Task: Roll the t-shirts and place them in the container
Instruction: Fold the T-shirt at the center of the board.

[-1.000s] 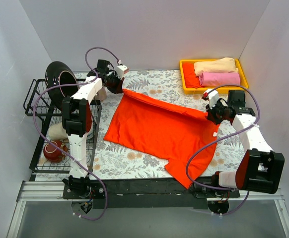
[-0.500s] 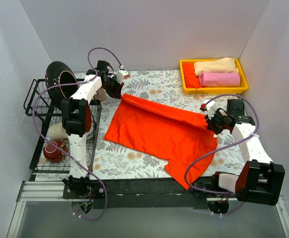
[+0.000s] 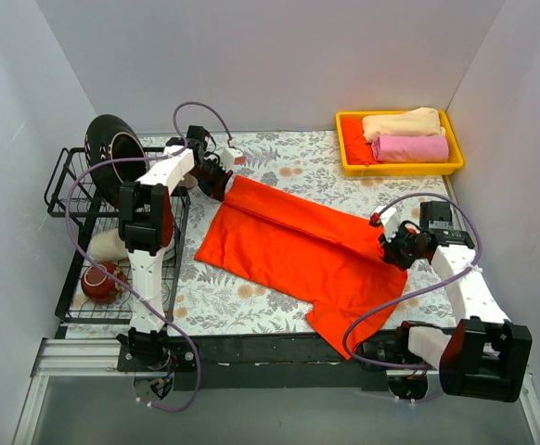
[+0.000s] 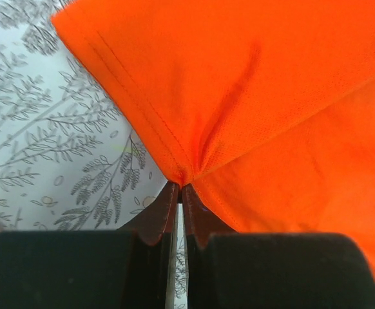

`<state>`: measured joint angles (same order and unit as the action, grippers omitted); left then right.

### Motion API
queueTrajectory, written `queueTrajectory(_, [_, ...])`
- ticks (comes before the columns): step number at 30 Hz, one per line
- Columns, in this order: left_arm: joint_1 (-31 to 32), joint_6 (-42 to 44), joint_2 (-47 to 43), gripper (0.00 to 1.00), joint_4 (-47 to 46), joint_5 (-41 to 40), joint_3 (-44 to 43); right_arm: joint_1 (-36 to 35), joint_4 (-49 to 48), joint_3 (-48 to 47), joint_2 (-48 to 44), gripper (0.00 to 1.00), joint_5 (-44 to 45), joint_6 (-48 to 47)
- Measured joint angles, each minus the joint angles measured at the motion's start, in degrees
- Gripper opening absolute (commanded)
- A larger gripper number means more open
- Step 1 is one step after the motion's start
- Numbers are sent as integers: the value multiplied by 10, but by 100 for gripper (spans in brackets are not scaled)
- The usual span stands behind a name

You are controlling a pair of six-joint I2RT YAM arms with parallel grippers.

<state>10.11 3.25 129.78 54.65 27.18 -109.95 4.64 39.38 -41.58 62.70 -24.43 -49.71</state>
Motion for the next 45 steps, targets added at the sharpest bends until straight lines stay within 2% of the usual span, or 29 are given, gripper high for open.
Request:
queueTrajectory(4, [1, 12, 3, 0, 15, -15, 10, -5, 20, 12, -1, 2, -2, -9])
queueTrajectory(5, [1, 16, 3, 7, 17, -17, 12, -6, 27, 13, -1, 23, -2, -14])
queueTrajectory(6, [1, 20, 3, 24, 19, -17, 14, -7, 33, 15, -1, 32, -2, -19])
queueTrajectory(8, [2, 34, 3, 34, 19, -19, 24, -7, 45, 20, -1, 47, 0, -31])
queueTrajectory(10, [2, 39, 3, 40, 24, -22, 33, -7, 59, 21, 0, 51, 4, -39])
queueTrajectory(14, [2, 37, 4, 42, 45, -8, 13, -5, 80, -6, 31, 51, 7, -39])
queueTrajectory(18, [5, 23, 17, 42, 55, 14, -69, 7, 83, -86, 98, 49, -4, -15])
queueTrajectory(21, [8, 3, 19, 38, 32, 20, -99, 11, 64, -133, 144, 46, -13, 10])
queueTrajectory(23, [12, -12, 22, 30, 18, 20, -102, 12, 44, -144, 171, 43, -10, 25])
queueTrajectory(27, [23, -45, 52, 24, -7, 16, -107, 14, 26, -146, 215, 39, 12, 38])
queueTrajectory(33, [31, -99, 97, 21, -42, 11, -107, 22, 12, -153, 250, 33, 42, 43])
queueTrajectory(45, [32, -152, 99, 21, -78, -13, -109, 44, 11, -195, 301, 25, 78, 16])
